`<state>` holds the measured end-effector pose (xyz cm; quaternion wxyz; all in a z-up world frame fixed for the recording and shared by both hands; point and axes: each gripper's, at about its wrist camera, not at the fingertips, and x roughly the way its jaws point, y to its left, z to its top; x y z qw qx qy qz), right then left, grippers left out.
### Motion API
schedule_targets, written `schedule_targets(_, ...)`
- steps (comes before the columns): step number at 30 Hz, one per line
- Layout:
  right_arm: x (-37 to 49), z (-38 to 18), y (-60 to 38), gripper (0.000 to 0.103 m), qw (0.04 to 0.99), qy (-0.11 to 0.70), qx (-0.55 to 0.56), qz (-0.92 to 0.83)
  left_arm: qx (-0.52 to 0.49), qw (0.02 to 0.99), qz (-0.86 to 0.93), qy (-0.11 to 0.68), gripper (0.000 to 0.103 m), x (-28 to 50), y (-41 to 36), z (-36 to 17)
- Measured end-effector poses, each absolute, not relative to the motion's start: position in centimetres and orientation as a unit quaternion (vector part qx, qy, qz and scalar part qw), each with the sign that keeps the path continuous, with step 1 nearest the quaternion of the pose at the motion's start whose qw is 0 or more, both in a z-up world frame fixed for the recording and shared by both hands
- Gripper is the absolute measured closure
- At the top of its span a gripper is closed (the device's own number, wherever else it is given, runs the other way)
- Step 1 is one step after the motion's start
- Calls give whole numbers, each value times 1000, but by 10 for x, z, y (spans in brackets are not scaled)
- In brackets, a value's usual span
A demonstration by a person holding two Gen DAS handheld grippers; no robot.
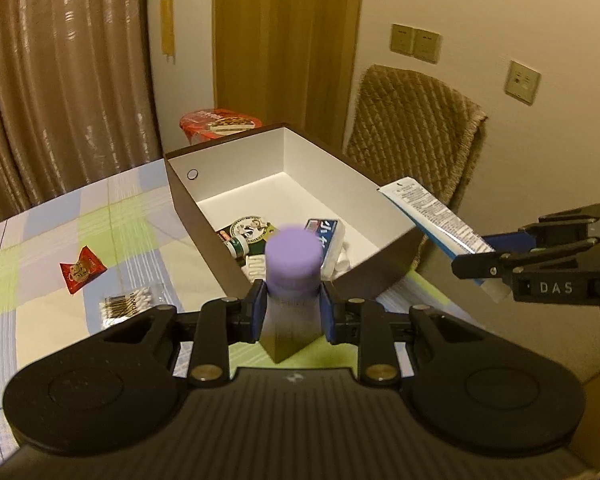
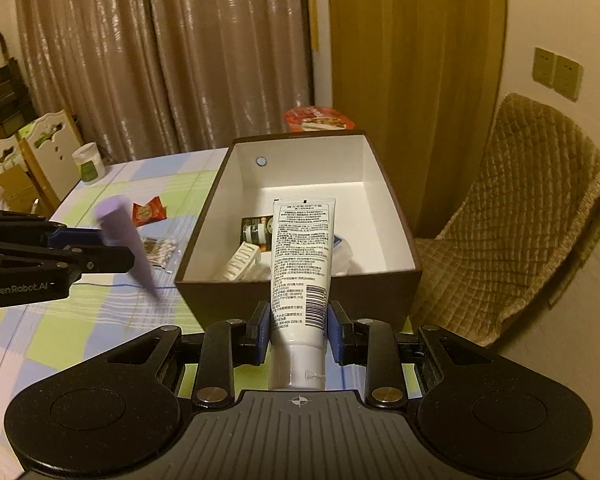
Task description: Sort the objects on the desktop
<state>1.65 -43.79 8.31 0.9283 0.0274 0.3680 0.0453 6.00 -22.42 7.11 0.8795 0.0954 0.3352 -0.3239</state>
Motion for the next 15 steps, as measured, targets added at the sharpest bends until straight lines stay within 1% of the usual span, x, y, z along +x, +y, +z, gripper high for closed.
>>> schedule_targets(8, 49, 75, -474, 75, 923, 374, 21, 89, 91, 886, -283, 355, 83, 75, -260, 62)
schedule_targets(9, 51, 73, -475, 75, 922, 375, 20, 93, 90, 887, -279, 358, 85, 76, -262, 61)
schedule_targets(10, 54, 72, -477, 75, 922, 375, 19, 98, 91, 887, -274, 359, 102, 77, -263, 60)
schedule_targets(15, 72, 66, -482, 75, 920, 375, 23, 109, 95, 888, -263, 365, 103, 89, -270, 57)
